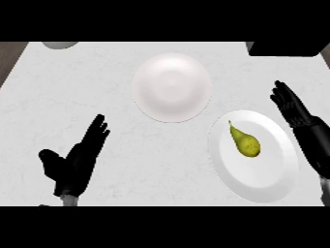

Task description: Pick the pear from the plate and place it in the plate

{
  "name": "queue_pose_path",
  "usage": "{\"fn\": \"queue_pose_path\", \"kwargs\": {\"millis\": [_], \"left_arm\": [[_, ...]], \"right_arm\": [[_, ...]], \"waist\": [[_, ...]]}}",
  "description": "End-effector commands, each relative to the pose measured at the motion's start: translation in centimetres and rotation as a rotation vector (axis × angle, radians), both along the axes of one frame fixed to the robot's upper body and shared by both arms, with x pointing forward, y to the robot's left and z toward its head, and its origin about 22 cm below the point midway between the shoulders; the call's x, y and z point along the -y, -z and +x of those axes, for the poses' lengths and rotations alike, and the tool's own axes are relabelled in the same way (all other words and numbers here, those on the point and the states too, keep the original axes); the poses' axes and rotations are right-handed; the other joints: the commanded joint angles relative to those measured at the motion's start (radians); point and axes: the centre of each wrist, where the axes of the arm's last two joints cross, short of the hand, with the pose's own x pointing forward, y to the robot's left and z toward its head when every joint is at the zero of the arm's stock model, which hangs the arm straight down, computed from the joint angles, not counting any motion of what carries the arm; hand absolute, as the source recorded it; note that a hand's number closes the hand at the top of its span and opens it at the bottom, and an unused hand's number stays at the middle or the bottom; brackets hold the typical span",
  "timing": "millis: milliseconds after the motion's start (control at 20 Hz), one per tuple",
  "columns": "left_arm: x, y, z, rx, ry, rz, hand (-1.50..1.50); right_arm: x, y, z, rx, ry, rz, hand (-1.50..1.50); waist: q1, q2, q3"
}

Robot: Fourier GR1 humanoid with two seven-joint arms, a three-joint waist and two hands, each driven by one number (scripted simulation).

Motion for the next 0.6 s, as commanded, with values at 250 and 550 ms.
{"fn": "queue_pose_path", "kwargs": {"millis": [250, 550], "left_arm": [[-3.2, -4.0, 3.9, 0.181, 0.000, 0.226, 0.00], [-4.2, -4.1, 4.8, 0.120, -0.014, 0.214, 0.00]], "right_arm": [[-2.8, 2.6, 3.1, -0.336, -0.547, 0.098, 1.50], [4.6, 5.8, 4.9, -0.262, -0.456, 0.100, -1.50]], "waist": [[0.153, 0.069, 0.008], [0.082, 0.054, 0.007]]}}
